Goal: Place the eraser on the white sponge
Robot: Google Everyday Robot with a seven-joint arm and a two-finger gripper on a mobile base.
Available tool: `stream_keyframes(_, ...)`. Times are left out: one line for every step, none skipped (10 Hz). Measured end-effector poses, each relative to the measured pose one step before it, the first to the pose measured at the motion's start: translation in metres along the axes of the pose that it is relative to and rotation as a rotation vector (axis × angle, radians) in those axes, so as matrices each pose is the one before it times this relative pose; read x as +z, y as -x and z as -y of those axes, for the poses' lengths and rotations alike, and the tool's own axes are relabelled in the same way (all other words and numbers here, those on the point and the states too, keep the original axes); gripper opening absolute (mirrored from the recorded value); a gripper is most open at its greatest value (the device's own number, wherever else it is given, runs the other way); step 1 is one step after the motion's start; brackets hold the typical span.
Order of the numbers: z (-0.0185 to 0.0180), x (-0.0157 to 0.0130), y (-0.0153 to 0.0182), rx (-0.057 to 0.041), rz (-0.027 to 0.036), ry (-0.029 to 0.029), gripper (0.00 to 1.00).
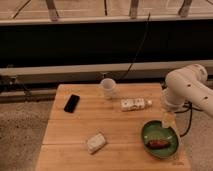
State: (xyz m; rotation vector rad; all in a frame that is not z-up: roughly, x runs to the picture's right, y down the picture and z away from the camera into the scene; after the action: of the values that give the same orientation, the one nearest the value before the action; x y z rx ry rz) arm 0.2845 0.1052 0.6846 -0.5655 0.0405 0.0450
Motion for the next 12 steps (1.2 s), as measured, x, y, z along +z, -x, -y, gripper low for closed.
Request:
stream_keyframes(-0.00003,0.00004,-0.00001,0.00006,0.00005,0.00005,0.8)
stream_keyframes(0.00001,-0.00002,-0.00002,0.00003,-0.00001,-0.00002,0.8)
stream_keyframes(-0.00001,0.00002,0.00001,-0.00005,-0.00003,0.00007,0.8)
stream_keyframes(0.0,0.00002,0.00001,0.0,0.00002,0.0,0.8)
stream_keyframes(0.0,-0.00004,0.00003,-0.00004,0.0,-0.00005,0.8)
stream_keyframes(0.00003,0.00002,0.00002,-0.00009,-0.00007,0.00001,0.8)
stream_keyframes(0.00081,-0.00092,0.00066,-0.00254,-0.00345,-0.00156,0.8)
stream_keyframes(0.00762,-0.00243,0.01192,-0.02684,-0.01034,-0.00599,0.8)
stream_keyframes(0.00789,-0.00209,0.01411,-0.02322,-0.00908,-0.00465,0.8)
stream_keyframes(0.00783,-0.00264,0.01703,-0.02492,-0.00985,-0.00266,0.8)
stream_keyframes(0.00854,-0.00225,0.01571,-0.02912,-0.01411,-0.00052,0.8)
stream_keyframes(0.00586,-0.00173,0.00717,-0.01301,-0.00492,-0.00326,0.8)
